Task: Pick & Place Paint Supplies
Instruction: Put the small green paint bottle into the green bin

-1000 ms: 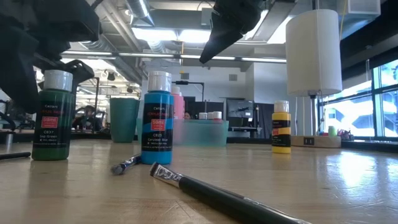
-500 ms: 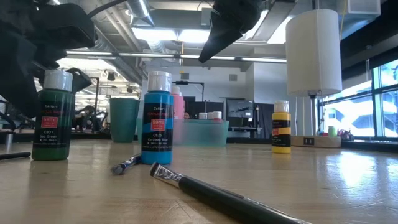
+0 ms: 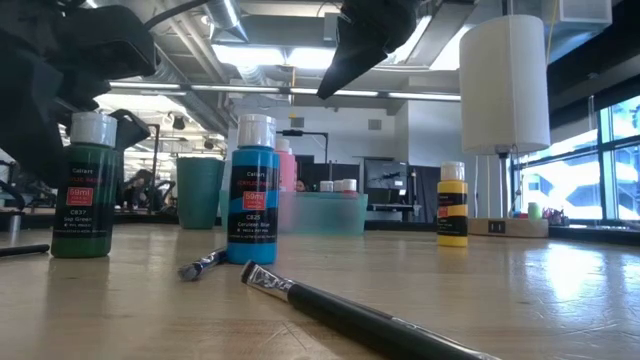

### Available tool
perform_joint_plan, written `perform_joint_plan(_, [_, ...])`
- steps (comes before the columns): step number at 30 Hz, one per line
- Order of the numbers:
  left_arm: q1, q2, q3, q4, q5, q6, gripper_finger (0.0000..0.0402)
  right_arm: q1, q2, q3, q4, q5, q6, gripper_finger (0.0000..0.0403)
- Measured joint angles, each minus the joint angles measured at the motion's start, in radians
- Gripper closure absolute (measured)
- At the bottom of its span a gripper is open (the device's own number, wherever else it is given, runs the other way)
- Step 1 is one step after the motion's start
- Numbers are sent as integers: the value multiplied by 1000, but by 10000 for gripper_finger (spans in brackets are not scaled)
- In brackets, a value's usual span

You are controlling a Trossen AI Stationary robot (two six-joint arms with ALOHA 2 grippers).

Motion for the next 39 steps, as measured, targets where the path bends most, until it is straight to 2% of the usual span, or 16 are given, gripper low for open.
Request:
perform_joint_plan(23, [-1,0,1,0,10,-17,241,0,0,0,0,0,0,268])
perform_joint_plan(36, [-1,-16,1,-17,5,-10,252,0,0,0,0,-5,1,268])
perform_joint_plan(39, [-1,-39,1,-36,-1,-10,253,0,0,0,0,-39,14,268])
